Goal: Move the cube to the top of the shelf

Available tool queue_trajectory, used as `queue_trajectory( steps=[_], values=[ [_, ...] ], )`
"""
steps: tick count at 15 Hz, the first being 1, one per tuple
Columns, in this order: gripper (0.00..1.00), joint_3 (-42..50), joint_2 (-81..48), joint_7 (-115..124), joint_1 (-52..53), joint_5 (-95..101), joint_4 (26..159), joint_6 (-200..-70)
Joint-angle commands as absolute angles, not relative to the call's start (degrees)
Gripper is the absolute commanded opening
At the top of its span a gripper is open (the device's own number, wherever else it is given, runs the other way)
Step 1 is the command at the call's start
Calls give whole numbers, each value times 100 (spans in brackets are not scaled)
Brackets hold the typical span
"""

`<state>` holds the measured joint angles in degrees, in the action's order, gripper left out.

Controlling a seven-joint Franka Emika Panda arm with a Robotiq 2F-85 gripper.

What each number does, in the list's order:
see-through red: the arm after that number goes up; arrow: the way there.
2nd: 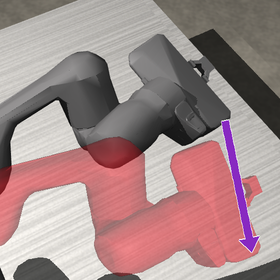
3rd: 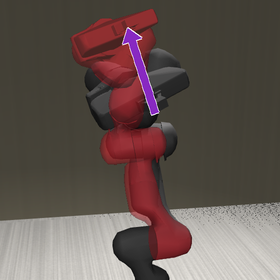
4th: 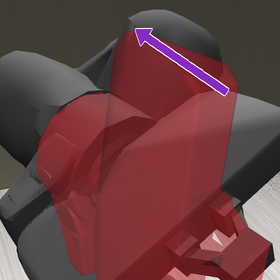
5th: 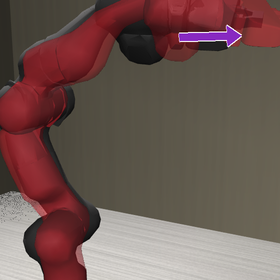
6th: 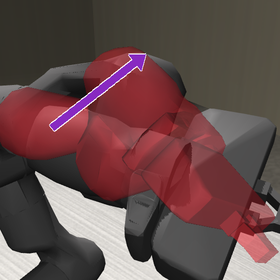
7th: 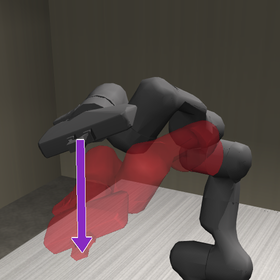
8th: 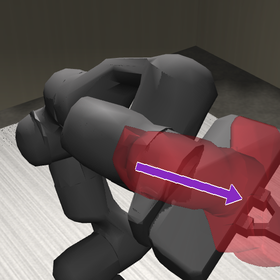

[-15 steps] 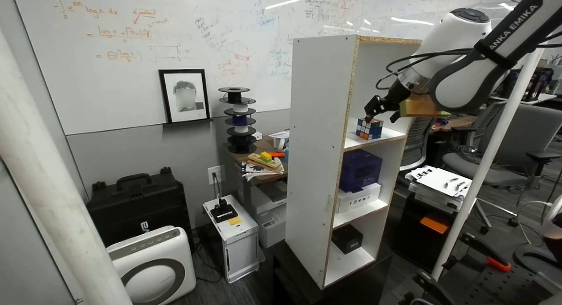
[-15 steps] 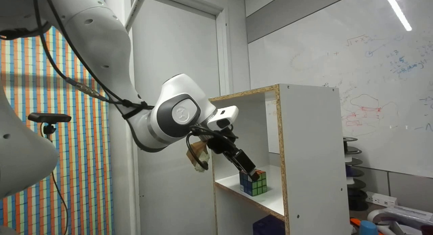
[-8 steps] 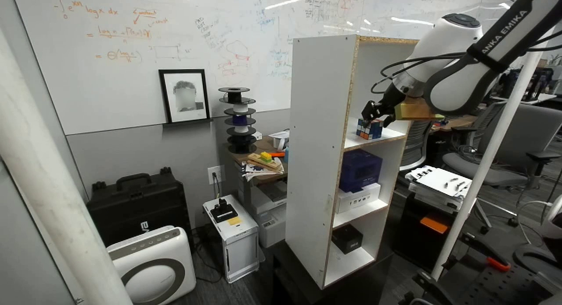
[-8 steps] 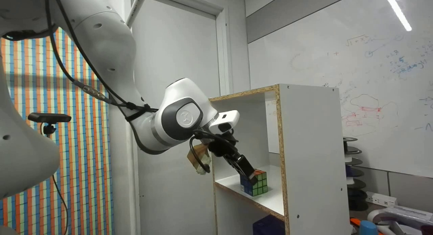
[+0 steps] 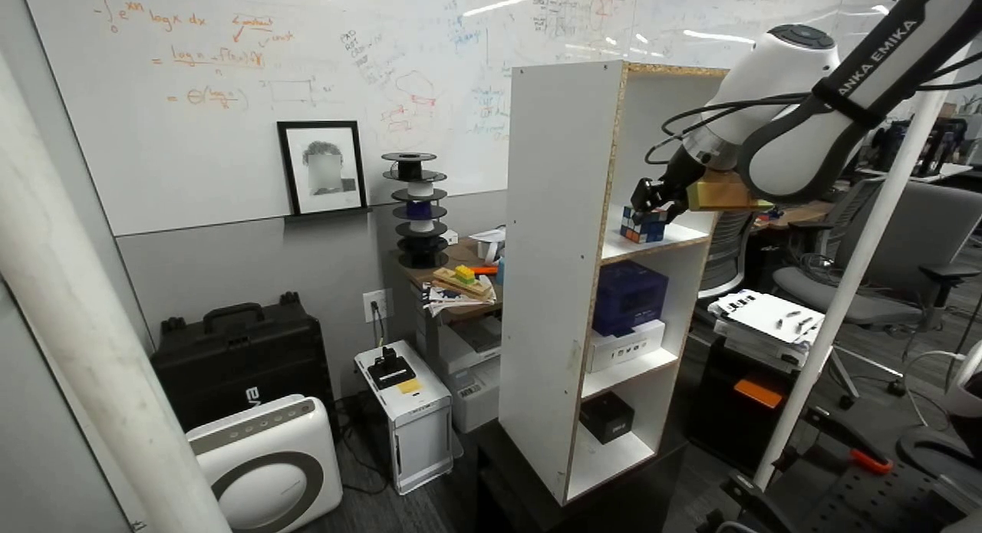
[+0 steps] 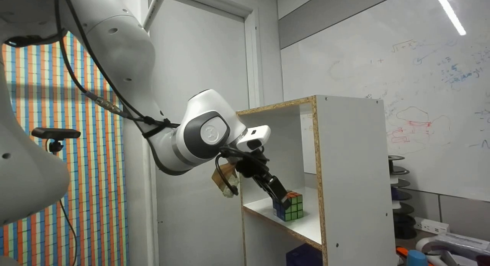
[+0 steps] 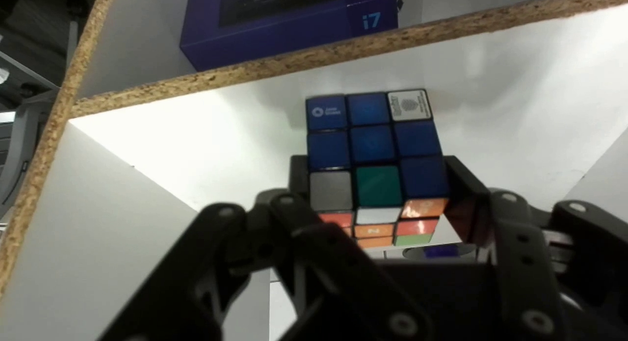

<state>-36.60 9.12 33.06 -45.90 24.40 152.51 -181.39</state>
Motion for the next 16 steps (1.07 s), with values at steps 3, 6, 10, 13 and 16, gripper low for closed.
queue_trajectory(
  steps=[3, 6, 10, 13, 16],
  values=[
    [39, -3402, 1228, 3253, -4022, 2153, 15444, -18111],
    [39, -3131, 1438, 3260, -3429, 1878, 15611, -17971],
    [39, -2611, 2036, 3139, -2454, 1396, 15915, -17538],
    [39, -2203, 2482, 3084, -1772, 1204, 15761, -16758],
    [39, -1840, 3291, 2849, -1161, 950, 15839, -15916]
  ],
)
